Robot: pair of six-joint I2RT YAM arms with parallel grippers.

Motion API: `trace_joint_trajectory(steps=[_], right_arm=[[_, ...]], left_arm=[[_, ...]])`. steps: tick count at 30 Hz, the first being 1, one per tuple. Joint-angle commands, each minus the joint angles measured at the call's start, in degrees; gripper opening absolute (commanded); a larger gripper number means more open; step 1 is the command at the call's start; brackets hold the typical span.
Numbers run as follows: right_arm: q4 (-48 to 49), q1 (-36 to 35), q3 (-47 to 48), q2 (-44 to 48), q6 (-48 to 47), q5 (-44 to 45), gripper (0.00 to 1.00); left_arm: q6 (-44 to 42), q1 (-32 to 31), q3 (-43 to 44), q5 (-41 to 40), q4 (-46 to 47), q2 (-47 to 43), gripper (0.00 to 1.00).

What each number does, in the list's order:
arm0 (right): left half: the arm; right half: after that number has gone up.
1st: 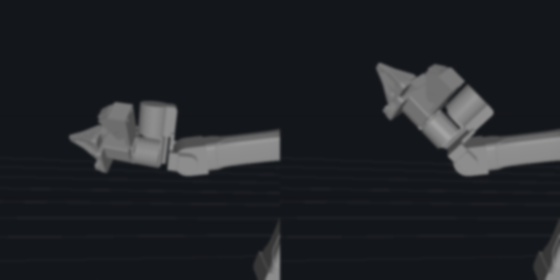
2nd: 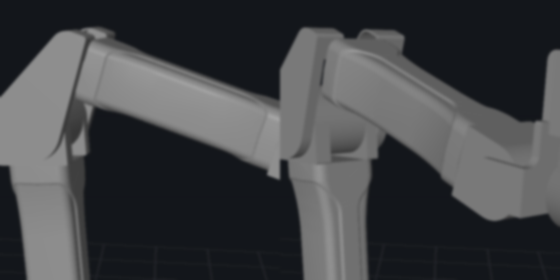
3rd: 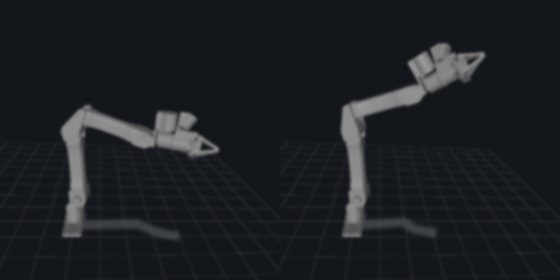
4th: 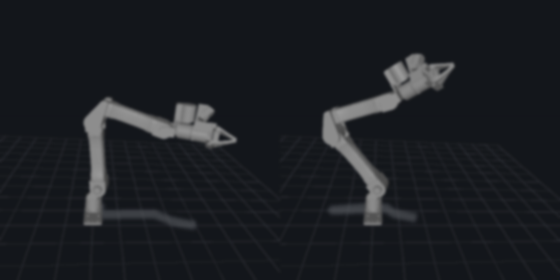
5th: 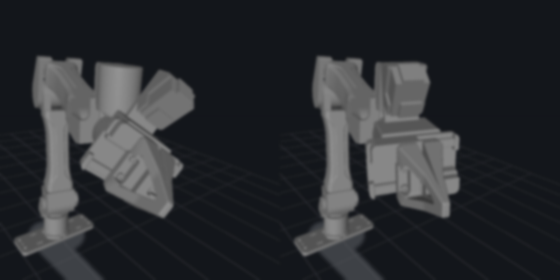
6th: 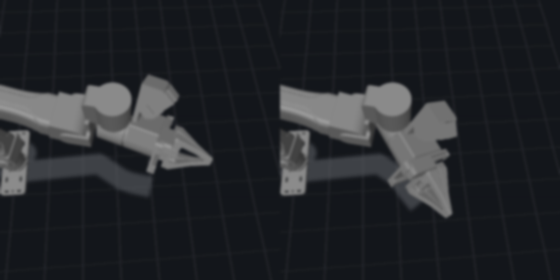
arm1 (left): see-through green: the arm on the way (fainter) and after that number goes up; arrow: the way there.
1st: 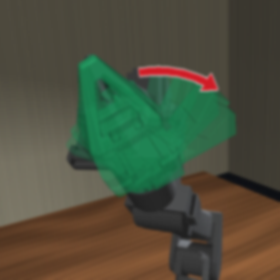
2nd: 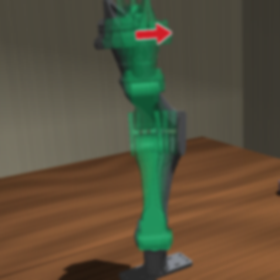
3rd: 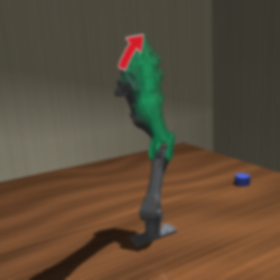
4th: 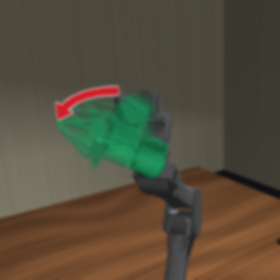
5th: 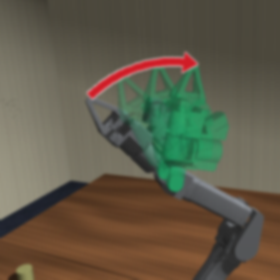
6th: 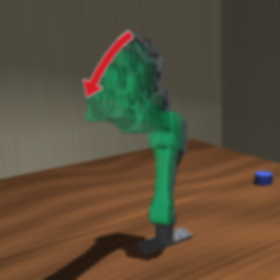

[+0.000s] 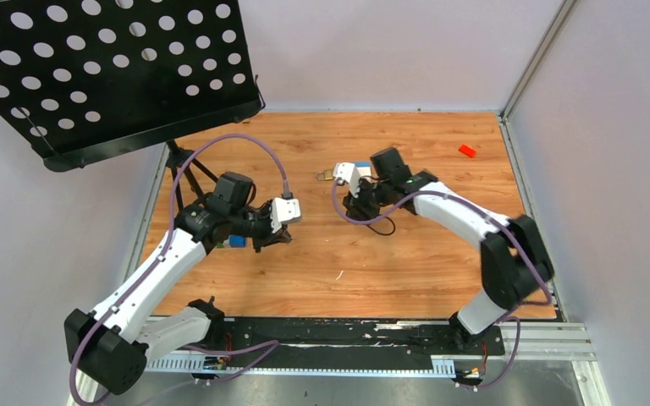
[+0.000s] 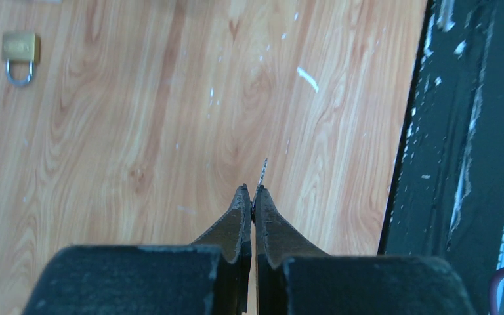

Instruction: Unlock with the key

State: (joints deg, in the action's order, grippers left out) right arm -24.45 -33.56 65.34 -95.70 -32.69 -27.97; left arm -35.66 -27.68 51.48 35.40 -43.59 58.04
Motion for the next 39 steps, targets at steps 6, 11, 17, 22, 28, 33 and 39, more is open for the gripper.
trace_joint_trajectory(steps=[6, 11, 17, 22, 28, 33, 39], right_arm=[[-10.35, 0.95, -5.48, 24.11, -19.55, -14.3, 0.0], [1.38, 0.94, -14.57, 37.27, -21.16, -10.02, 0.0], [2.67, 0.89, -18.68, 45.25, -24.94, -10.24, 0.0], [2.1, 0.9, -19.42, 51.75, -29.65, -6.94, 0.0], [0.87, 2.48, -18.01, 56.13, -30.76, -5.17, 0.0], [-1.56, 4.62, -16.47, 58.15, -30.97, -6.91, 0.0], [-5.8, 6.96, -13.71, 59.4, -29.49, -13.52, 0.0]], left_arm=[[0.74, -0.62, 12.05, 18.84, -1.45, 13.86, 0.0], [2.97, -2.53, 18.96, 25.91, -4.82, 22.11, 0.0], [10.43, -9.91, 21.31, 22.82, 0.73, 24.93, 0.0], [26.42, -13.23, 21.56, 23.54, 12.48, 25.77, 0.0], [39.93, -14.21, 20.86, 21.84, 22.86, 24.35, 0.0], [41.74, -14.85, 24.63, 19.08, 20.94, 25.76, 0.0], [45.38, -15.19, 27.14, 17.47, 22.12, 27.75, 0.0]])
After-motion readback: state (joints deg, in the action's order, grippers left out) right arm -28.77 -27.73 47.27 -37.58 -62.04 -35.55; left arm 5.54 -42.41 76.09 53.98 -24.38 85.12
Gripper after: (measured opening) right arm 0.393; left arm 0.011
